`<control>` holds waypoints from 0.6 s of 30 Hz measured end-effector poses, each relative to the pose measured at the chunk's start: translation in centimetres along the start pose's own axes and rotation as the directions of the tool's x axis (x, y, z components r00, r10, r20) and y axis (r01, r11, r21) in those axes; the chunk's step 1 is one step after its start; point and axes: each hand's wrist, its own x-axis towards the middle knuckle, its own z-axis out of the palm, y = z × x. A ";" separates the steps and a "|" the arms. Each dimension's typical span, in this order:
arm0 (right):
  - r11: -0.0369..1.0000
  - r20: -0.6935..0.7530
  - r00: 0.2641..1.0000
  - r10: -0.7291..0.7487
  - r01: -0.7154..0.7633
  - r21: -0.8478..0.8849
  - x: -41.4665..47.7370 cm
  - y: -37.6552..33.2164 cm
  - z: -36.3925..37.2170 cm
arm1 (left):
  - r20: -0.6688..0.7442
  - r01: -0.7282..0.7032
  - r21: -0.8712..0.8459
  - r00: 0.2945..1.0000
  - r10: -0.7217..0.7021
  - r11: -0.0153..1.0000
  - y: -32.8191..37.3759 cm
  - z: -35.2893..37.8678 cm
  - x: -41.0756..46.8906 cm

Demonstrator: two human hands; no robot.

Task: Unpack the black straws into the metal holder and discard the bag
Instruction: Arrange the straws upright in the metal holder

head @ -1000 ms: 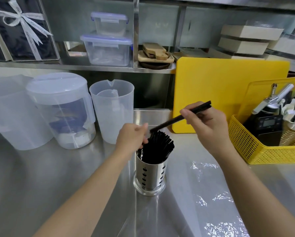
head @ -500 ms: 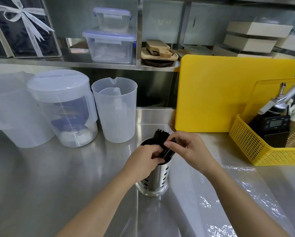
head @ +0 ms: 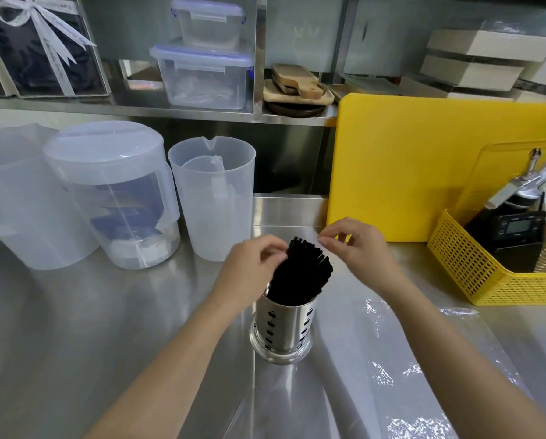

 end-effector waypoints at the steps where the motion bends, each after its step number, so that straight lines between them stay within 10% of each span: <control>1: 0.999 0.020 0.999 0.033 -0.033 -0.004 0.6 0.1 -0.1 | -0.077 0.014 0.040 0.997 -0.011 0.999 -0.1 -0.2 0.6; 18: 0.979 0.288 0.938 0.191 -0.202 0.009 3.7 0.4 2.2 | 0.052 0.121 0.299 0.988 -0.142 0.947 0.0 2.0 3.3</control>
